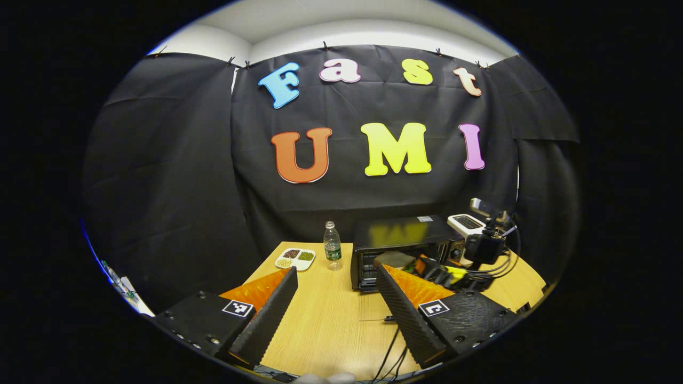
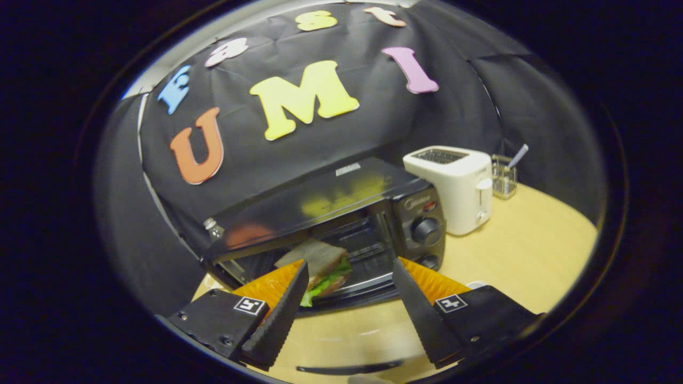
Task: Open the electric oven with the left hand, put the food in, and close the electric oven.
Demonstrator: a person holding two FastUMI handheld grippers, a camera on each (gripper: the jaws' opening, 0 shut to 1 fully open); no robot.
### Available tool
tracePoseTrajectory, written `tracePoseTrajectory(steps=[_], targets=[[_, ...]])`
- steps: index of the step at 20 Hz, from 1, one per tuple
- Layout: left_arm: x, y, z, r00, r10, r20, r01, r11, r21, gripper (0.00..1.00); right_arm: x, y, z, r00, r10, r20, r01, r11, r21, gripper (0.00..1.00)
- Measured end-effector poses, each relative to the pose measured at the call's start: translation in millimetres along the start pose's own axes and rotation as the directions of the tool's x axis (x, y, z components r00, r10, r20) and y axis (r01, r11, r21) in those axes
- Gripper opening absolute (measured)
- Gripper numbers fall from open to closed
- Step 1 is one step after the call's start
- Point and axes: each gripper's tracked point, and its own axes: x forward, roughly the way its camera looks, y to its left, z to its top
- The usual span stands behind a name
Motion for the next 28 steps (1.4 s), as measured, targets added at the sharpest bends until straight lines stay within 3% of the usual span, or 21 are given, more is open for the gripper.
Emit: tracePoseTrajectory(steps=[1, 4, 9, 16, 22, 23, 24, 28], targets=[[2, -2, 0, 1.000, 0.000, 0.006, 0.000, 1.000, 0.002, 0.97, -19, -10, 11, 1.000, 0.006, 0.011, -0.006, 0.999, -0.043, 1.00], [11, -6, -6, 1.000, -0.005, 0.023, 0.005, 1.000, 0.011, 0.97, -72, -33, 42, 0.999, 0.043, 0.013, -0.040, 0.986, -0.159, 1.00], [34, -33, -45, 1.000, -0.016, -0.003, 0.016, 1.000, 0.011, 0.97, -137, -89, 101, 0.996, 0.027, 0.080, -0.005, 0.964, -0.266, 1.00], [64, -102, -139, 0.989, -0.081, -0.127, 0.078, 0.997, -0.025, 0.97, -199, -135, 166, 0.991, 0.004, 0.132, 0.036, 0.954, -0.299, 1.00], [83, -154, -220, 0.957, -0.140, -0.253, 0.133, 0.990, -0.044, 0.97, -231, -166, 180, 0.992, -0.033, 0.122, 0.069, 0.953, -0.295, 1.00], [84, -161, -231, 0.951, -0.148, -0.272, 0.143, 0.989, -0.039, 0.97, -233, -171, 180, 0.992, -0.044, 0.119, 0.078, 0.952, -0.296, 0.90], [87, -165, -240, 0.947, -0.152, -0.283, 0.147, 0.988, -0.036, 0.97, -236, -174, 180, 0.992, -0.050, 0.118, 0.083, 0.951, -0.296, 1.00], [102, -177, -268, 0.933, -0.164, -0.321, 0.157, 0.986, -0.045, 0.97, -246, -182, 184, 0.990, -0.074, 0.117, 0.107, 0.947, -0.304, 1.00]])
